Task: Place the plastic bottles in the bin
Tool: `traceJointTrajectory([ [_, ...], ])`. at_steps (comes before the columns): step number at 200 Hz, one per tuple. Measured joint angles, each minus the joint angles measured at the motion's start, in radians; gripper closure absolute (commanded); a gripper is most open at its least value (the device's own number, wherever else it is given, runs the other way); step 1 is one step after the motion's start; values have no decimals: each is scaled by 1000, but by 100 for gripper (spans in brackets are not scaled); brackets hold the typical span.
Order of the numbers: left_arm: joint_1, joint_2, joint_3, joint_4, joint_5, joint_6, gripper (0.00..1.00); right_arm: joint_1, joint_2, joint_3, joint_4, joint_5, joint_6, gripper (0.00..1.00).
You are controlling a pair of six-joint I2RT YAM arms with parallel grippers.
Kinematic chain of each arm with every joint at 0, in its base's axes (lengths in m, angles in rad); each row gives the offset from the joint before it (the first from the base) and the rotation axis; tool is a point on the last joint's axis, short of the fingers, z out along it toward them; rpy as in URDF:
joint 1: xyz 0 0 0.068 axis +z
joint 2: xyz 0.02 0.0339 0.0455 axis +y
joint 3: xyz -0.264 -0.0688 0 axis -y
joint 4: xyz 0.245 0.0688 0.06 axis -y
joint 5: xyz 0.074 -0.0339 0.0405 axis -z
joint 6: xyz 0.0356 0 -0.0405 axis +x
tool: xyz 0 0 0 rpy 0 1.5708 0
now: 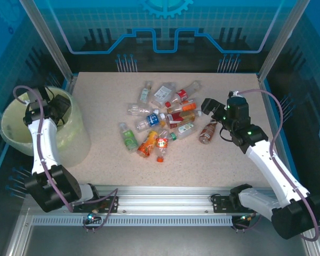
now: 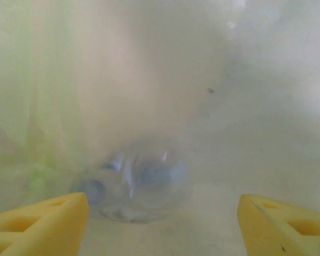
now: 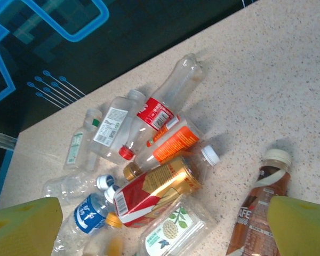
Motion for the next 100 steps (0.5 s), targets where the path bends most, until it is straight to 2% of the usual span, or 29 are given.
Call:
traceJointTrajectory([
  [62,0,-5,0,-3,-1,7,18,-34,14,-72,-15,26,19,0],
  [100,-1,-61,12,-21,-5,41,15,-83,41,-143,-29,24,47,0],
])
